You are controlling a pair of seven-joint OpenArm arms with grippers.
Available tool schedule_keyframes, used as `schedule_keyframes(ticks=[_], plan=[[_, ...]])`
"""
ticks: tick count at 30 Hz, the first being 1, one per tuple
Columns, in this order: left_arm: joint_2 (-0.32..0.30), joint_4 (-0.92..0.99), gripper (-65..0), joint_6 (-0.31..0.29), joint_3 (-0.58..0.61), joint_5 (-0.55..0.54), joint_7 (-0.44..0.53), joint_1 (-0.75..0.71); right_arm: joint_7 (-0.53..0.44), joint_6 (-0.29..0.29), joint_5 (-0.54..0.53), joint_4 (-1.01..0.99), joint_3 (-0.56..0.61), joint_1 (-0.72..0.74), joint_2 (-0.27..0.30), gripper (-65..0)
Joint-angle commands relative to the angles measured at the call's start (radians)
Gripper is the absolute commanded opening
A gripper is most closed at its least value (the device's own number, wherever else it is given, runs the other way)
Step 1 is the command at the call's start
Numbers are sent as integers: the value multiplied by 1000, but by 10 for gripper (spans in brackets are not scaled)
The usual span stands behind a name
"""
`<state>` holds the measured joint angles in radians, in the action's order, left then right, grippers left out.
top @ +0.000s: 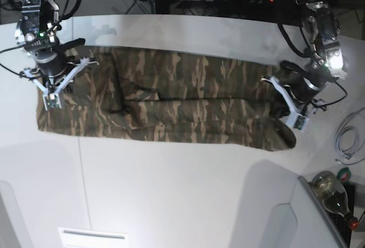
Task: Layout the t-shirt on the table in an organized manner, then fold the t-shirt properly
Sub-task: 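Grasp the strip's end with the left gripper and fold it toward the right gripper, then press the folded end flat with the left gripper and release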
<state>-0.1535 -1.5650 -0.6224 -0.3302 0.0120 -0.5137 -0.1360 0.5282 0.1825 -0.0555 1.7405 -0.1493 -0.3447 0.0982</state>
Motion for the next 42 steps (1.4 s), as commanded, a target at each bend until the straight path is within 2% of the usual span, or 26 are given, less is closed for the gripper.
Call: schedule_keyframes(ticks=[1,10,14,20,26,34,39,42], plan=[[5,-28,-650,14,27,4,17,-4,-20,-1,0,17,-5,6,10,-648],[156,-33,-650,39,184,107,-7,-4,-18,-1,0,17,-5,12,10,-648],[194,-15,-650,39,251,121,-102,54,-18,-1,0,17,-5,12,11,-648],[243,84,-650,40,279,125,-118,137,-18,-1,0,17,-5,12,11,-648],[266,133,-650,40,283,127,-118,149,-18,-1,0,17,-49,11,10,-648],[268,163,-650,40,371,118,-118,151,-18,1,0,17,-63,12,10,-648],[279,179,-650,97,372,116,-118,164,-18,1,0,17,-62,12,10,-648],[280,191,-650,103,372,115,-118,171,-18,1,0,17,-63,12,10,-648]])
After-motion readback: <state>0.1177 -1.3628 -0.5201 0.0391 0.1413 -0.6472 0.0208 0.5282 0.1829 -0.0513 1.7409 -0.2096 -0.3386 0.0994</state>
